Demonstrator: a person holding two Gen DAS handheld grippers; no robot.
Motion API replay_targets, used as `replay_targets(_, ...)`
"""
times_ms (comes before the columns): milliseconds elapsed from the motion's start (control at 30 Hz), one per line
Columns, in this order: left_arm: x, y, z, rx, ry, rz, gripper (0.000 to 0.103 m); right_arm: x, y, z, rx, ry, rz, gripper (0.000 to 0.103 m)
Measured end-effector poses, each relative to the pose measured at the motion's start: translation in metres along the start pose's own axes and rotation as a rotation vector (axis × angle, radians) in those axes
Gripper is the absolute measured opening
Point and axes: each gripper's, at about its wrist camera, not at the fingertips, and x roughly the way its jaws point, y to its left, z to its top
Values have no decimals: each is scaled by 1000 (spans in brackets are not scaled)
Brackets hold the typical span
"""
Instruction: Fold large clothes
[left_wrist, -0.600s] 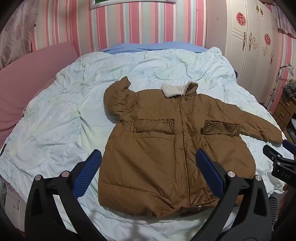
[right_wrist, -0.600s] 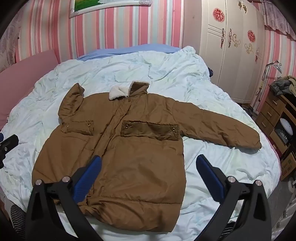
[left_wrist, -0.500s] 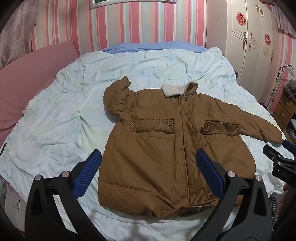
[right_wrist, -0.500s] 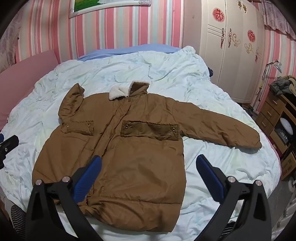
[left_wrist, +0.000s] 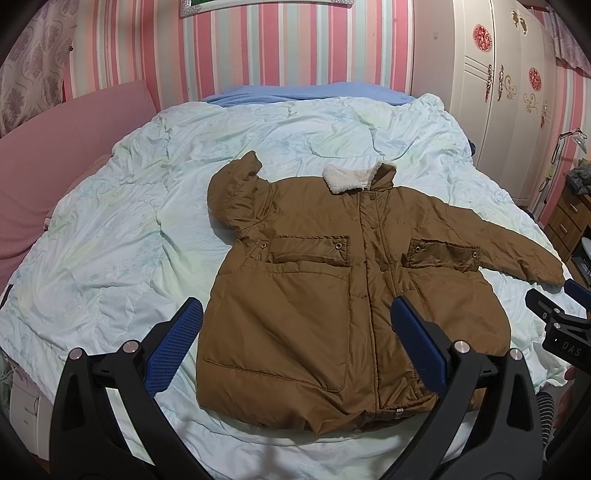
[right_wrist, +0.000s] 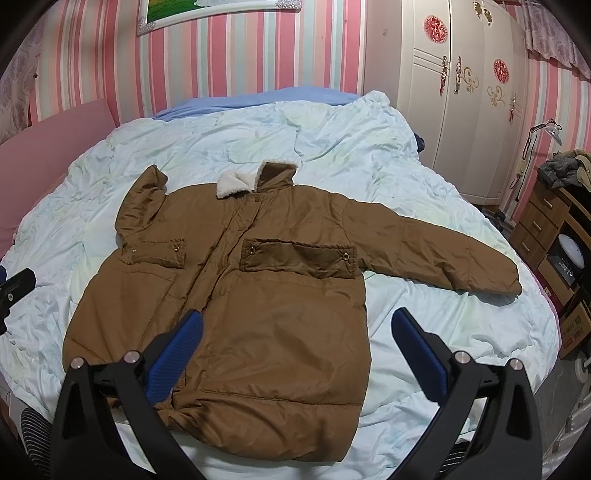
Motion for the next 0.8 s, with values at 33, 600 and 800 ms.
replay_targets(33,0,0,1,1,1,2,100,0,0,0,0,0,0,102)
replay_targets(600,-3,1,0,-1,3,4,100,0,0,-1,-1,0,0,102)
replay_targets(800,-3,1,0,0,3,4,100,1,0,-1,-1,0,1,102)
